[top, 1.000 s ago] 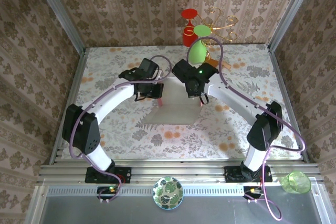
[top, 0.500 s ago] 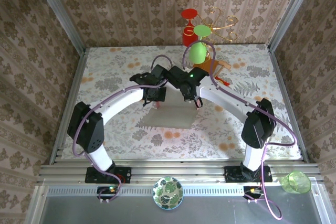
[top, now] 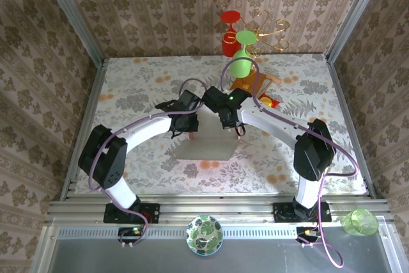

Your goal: Fold the paper box

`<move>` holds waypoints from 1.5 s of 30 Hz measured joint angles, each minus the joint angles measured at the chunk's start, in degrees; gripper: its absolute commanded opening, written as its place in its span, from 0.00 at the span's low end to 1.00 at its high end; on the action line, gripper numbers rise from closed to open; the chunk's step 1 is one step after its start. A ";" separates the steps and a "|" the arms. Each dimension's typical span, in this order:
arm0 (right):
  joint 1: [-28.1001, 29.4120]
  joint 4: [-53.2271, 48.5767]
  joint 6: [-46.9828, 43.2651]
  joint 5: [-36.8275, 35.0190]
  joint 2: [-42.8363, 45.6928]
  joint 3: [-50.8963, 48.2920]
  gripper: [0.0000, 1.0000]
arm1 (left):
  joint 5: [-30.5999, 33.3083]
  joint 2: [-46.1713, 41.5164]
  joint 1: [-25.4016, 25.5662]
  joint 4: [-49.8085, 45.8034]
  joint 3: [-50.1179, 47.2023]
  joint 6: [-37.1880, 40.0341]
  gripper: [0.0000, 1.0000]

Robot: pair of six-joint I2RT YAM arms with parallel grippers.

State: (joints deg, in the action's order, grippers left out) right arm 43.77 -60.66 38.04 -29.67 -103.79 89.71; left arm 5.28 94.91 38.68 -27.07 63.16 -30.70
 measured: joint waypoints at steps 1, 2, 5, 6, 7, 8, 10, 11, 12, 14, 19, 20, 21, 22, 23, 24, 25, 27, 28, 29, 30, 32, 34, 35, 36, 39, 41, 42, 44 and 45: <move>0.00 0.57 -0.33 0.17 -0.04 -0.09 0.00 | -1.07 0.00 -0.59 1.01 -0.76 0.00 0.20; 0.00 0.92 -0.42 0.20 -0.07 -0.09 0.00 | -1.77 0.02 -0.98 1.70 -1.16 0.00 0.20; 0.00 1.55 -0.79 0.20 -0.39 -0.09 0.00 | -3.19 0.66 -1.75 3.56 -1.38 -0.02 0.24; 0.00 1.64 -0.83 0.17 -0.61 -0.09 0.00 | -3.45 0.94 -2.01 4.24 -1.38 -0.04 0.24; 0.00 1.70 -0.94 0.17 -0.94 -0.09 0.00 | -3.76 1.25 -2.12 4.70 -1.38 -0.09 0.25; 0.00 1.77 -0.98 0.17 -1.25 -0.11 0.00 | -4.04 1.53 -2.25 5.03 -1.38 -0.15 0.25; 0.00 1.79 -0.98 0.17 -2.01 -0.11 0.00 | -4.44 2.19 -2.43 5.62 -1.44 -0.20 0.26; 0.00 1.81 -0.98 0.17 -2.23 -0.11 0.00 | -4.63 2.43 -2.47 5.84 -1.55 -0.20 0.26; 0.00 1.81 -0.98 0.17 -2.51 -0.11 0.00 | -4.87 2.64 -2.64 6.12 -1.70 -0.20 0.26; 0.00 1.81 -0.98 0.17 -2.91 -0.11 0.00 | -5.14 2.78 -2.78 6.64 -2.16 -0.20 0.27; 0.00 1.79 -0.96 0.17 -3.26 -0.11 0.00 | -5.14 2.62 -2.78 7.58 -3.26 -0.61 0.29; 0.00 1.79 -0.96 0.17 -3.26 -0.11 0.00 | -5.14 2.43 -2.78 7.82 -3.58 -0.66 0.29; 0.00 1.79 -0.96 0.17 -3.28 -0.11 0.00 | -5.11 2.08 -2.78 7.98 -3.96 -0.72 0.29; 0.00 1.79 -0.96 0.17 -3.28 -0.11 0.00 | -5.11 1.73 -2.78 8.09 -4.35 -0.83 0.29; 0.00 1.79 -0.96 0.17 -3.32 -0.11 0.00 | -5.09 1.36 -2.78 8.15 -4.79 -0.94 0.29; 0.00 1.79 -0.98 0.17 -3.32 -0.11 0.00 | -5.09 0.98 -2.82 8.28 -5.38 -1.09 0.29; 0.00 1.79 -0.98 0.17 -3.34 -0.11 0.00 | -5.09 0.72 -2.95 8.31 -5.81 -1.20 0.29; 0.00 1.90 -1.01 0.28 -3.34 -0.11 0.00 | -5.38 0.46 -3.32 8.76 -6.86 -1.51 0.29; 0.00 2.03 -1.01 0.39 -3.34 -0.11 0.00 | -5.55 0.46 -3.50 9.18 -7.06 -1.55 0.29; 0.00 2.08 -1.01 0.44 -3.37 -0.11 0.00 | -5.62 0.46 -3.63 9.53 -7.17 -1.68 0.28; 0.00 2.16 -1.01 0.44 -3.37 -0.11 0.00 | -5.68 0.46 -3.80 9.86 -7.17 -1.70 0.27; 0.00 2.27 -1.01 0.46 -3.37 -0.11 0.00 | -5.92 0.48 -3.98 10.60 -7.17 -1.79 0.23; 0.00 2.29 -1.01 0.50 -3.41 -0.11 0.00 | -6.19 0.74 -4.04 11.23 -7.13 -1.92 0.16; 0.00 2.36 -1.01 0.61 -3.43 -0.11 0.00 | -6.27 0.96 -4.02 11.37 -7.06 -2.03 0.13; 0.00 2.43 -1.03 0.61 -3.45 -0.11 0.00 | -6.34 1.22 -3.98 11.41 -6.86 -2.12 0.09; 0.00 2.47 -1.22 0.61 -3.45 -0.11 0.00 | -5.62 1.70 -3.65 10.88 -6.10 -2.40 0.00; 0.00 2.73 -1.38 0.70 -3.45 -0.11 0.00 | -3.78 1.81 -3.06 9.97 -5.51 -2.75 0.00; 0.00 2.91 -1.40 0.87 -3.48 -0.11 0.00 | -2.51 1.86 -2.67 9.27 -5.22 -2.84 0.00; 0.02 3.13 -1.40 1.14 -3.52 -0.11 0.00 | 0.11 1.95 -1.53 7.91 -4.68 -3.43 0.00; 0.02 3.10 -1.40 1.18 -3.56 -0.11 0.00 | 1.53 2.10 -0.90 7.17 -4.33 -3.72 0.00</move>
State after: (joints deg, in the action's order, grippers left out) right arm 43.79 -57.56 36.64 -28.49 -107.35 89.60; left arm 6.81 97.01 37.78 -19.90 58.83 -34.41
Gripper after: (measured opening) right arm 0.064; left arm 0.068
